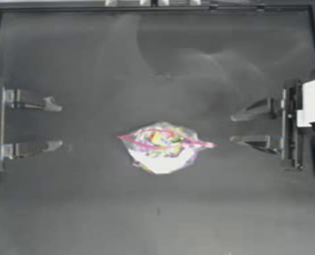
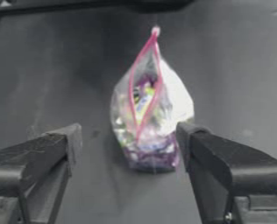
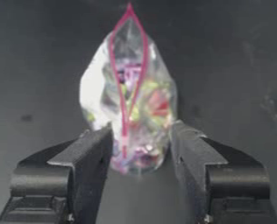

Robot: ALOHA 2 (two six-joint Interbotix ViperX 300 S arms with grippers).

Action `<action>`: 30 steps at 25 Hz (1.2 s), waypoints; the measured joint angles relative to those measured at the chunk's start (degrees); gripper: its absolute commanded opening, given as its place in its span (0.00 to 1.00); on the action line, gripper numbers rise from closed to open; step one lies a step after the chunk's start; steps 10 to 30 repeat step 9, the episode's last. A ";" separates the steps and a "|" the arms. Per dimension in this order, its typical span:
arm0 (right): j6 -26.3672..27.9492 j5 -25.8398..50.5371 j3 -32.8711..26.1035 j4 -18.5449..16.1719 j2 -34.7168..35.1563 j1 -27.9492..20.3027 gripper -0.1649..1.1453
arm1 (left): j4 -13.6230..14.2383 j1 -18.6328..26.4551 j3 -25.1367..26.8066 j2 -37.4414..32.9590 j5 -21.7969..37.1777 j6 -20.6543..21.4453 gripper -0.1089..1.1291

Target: Put candy in bag

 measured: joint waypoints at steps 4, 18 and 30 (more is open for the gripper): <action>0.00 -0.09 1.23 -0.79 -1.67 -0.62 0.73 | 0.00 0.18 1.32 -2.55 0.00 0.09 0.86; 0.09 -0.44 2.72 -0.97 -3.78 -0.88 0.73 | 0.00 0.88 3.34 -5.45 0.00 0.00 0.86; 0.09 -0.44 2.72 -0.97 -3.78 -0.88 0.73 | 0.00 0.88 3.34 -5.45 0.00 0.00 0.86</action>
